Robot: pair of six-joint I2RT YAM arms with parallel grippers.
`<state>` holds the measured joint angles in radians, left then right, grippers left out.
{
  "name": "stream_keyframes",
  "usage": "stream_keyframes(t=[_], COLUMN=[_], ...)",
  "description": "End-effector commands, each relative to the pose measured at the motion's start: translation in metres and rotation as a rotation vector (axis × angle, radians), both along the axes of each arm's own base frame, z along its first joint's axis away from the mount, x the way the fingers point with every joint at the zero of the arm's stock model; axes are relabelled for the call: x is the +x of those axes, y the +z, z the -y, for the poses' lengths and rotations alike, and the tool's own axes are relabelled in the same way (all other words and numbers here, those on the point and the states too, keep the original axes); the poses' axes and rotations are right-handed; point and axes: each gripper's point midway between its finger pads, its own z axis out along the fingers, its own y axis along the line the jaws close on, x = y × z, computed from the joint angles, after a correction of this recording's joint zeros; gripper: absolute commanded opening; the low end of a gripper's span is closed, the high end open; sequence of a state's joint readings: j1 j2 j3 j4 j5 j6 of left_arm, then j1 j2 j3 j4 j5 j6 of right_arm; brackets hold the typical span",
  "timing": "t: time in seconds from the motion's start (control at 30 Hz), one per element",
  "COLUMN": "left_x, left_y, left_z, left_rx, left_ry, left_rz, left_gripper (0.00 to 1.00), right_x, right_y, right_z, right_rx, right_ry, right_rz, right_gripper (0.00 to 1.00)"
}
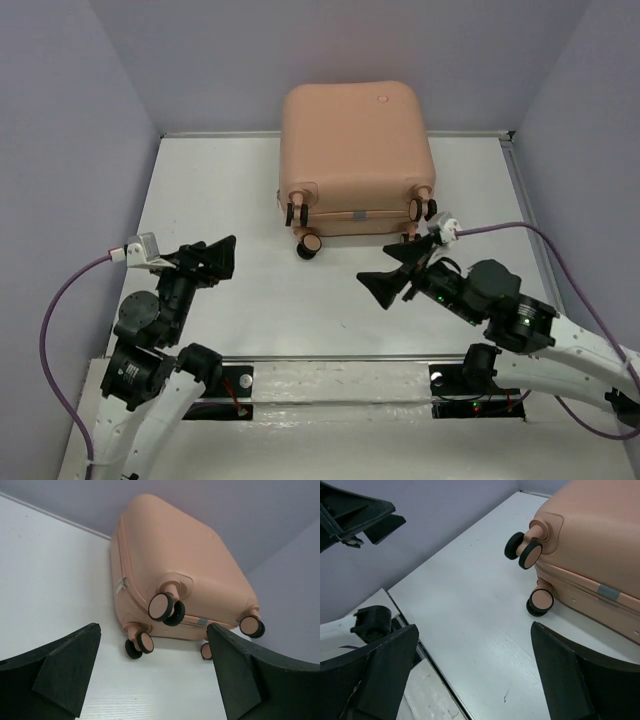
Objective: Pack the luggage
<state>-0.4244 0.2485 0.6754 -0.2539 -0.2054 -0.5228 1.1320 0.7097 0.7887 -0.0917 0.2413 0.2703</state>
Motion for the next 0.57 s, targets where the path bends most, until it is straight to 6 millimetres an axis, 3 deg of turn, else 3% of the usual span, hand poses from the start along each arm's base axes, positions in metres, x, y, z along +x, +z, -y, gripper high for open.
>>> stream_keyframes(t=[0.0, 0.13, 0.27, 0.37, 0.53], left_x=[-0.027, -0.032, -0.033, -0.033, -0.027], left_y=[0.003, 0.012, 0.014, 0.011, 0.005], left_z=[0.013, 0.012, 0.021, 0.028, 0.033], left_rx=[0.018, 0.023, 0.037, 0.053, 0.064], left_ry=[-0.132, -0.140, -0.190, -0.228, -0.244], left_rz=[0.076, 0.154, 0.172, 0.169, 0.141], left_gripper=[0.99, 0.99, 0.99, 0.99, 0.99], right_x=[-0.015, -0.013, -0.006, -0.002, -0.002], right_y=[-0.029, -0.027, -0.032, -0.038, -0.044], right_z=[0.041, 0.089, 0.115, 0.122, 0.116], right_rx=[-0.043, 0.108, 0.196, 0.217, 0.187], right_ry=[-0.043, -0.184, -0.296, -0.340, -0.329], right_rz=[-0.097, -0.105, -0.111, -0.119, -0.125], right_gripper=[1.00, 1.00, 1.00, 1.00, 1.00])
